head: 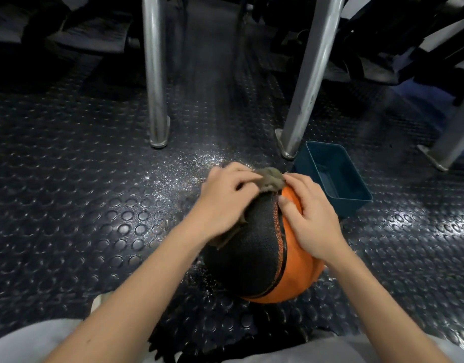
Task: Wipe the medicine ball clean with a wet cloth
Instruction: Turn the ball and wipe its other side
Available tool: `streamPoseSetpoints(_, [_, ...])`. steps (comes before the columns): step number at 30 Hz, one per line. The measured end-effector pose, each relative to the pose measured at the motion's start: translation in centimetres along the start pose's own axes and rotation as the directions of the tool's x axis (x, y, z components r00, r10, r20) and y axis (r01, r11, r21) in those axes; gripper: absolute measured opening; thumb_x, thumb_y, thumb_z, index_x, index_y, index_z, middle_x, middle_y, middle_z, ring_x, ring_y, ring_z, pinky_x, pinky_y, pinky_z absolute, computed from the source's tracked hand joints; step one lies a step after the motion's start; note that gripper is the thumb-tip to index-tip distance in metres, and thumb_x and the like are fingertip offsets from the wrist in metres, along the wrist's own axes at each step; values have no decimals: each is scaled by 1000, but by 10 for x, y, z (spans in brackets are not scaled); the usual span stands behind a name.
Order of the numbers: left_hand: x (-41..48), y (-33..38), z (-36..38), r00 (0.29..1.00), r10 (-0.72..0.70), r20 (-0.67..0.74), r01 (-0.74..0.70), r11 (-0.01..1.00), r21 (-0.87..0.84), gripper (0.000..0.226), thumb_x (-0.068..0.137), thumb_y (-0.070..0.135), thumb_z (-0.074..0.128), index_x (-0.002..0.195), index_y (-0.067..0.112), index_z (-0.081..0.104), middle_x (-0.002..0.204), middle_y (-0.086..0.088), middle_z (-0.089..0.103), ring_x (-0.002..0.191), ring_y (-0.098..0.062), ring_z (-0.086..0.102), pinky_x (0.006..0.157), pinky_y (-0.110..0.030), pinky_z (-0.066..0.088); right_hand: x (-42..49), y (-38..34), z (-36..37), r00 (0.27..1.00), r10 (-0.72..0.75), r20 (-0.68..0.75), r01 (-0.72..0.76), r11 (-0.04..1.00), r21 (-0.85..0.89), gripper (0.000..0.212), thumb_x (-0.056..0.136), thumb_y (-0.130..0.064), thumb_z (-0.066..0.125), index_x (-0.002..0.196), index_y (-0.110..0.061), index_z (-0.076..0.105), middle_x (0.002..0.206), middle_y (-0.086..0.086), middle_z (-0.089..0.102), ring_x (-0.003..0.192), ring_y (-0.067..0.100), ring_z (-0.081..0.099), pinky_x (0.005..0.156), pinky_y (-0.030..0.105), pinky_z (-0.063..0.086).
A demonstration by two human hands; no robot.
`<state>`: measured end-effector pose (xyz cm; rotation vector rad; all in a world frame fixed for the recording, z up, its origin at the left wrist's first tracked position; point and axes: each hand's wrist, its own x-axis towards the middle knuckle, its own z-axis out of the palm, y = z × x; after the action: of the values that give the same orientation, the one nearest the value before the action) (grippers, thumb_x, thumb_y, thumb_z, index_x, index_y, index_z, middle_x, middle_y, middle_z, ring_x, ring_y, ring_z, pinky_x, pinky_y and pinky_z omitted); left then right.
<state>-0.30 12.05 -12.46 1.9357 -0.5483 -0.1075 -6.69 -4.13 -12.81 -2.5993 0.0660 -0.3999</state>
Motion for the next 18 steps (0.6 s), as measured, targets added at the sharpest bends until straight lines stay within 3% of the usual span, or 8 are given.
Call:
streamPoseSetpoints(2, [1,7,3,999,22,45,-28,991,131,47,79,40,37,113,27,67,104,20,50,108,-13,37,102,-37,27,2,2,-1,1000,13,10,-13,1000,16,67,79,-60,25,133,-27,48,125,-24,41,115,-8,30,91,18,24])
streamPoseSetpoints(4, [7,-6,-2,999,-44,13,42,992,118,40,83,41,40,110,28,67,102,17,51,109,-16,39,102,-42,30,2,2,0,1000,13,19,-13,1000,9,67,80,-61,24,134,-29,47,131,-20,43,118,-6,31,92,19,24])
streamPoseSetpoints(7, [16,-32,-15,972,-229,-45,227,973,-36,24,83,35,44,74,24,64,77,4,57,92,-26,52,83,-38,41,-2,-3,3,1000,-25,16,25,1000,-18,63,83,-60,26,135,-30,47,136,-16,44,125,0,34,96,21,24])
streamPoseSetpoints(9, [16,-39,-17,938,-340,-60,331,936,-122,30,91,23,47,64,20,59,67,0,55,77,-23,50,69,-33,37,-4,-6,4,999,-45,13,45,999,-18,62,83,-59,28,134,-29,48,136,-15,45,125,2,35,97,21,25])
streamPoseSetpoints(12, [13,-29,-12,966,-246,-75,241,968,-68,24,93,17,47,91,19,71,94,3,59,97,-20,51,86,-34,38,-4,-4,2,999,-41,5,41,999,-8,62,82,-58,29,132,-27,50,134,-15,46,123,2,36,94,19,26])
streamPoseSetpoints(15, [7,-6,-1,999,-39,-24,41,995,91,28,95,20,47,114,20,67,101,15,50,108,-16,40,100,-36,29,-3,-2,0,1000,-29,11,29,1000,2,63,81,-58,29,132,-27,49,132,-17,46,122,0,36,90,14,25])
streamPoseSetpoints(18, [10,-7,-3,996,-88,15,86,991,105,29,92,34,45,110,26,67,100,14,52,110,-20,40,100,-41,30,-1,-1,0,1000,-15,24,14,1000,7,64,80,-60,27,133,-30,48,134,-18,45,123,0,35,91,14,25])
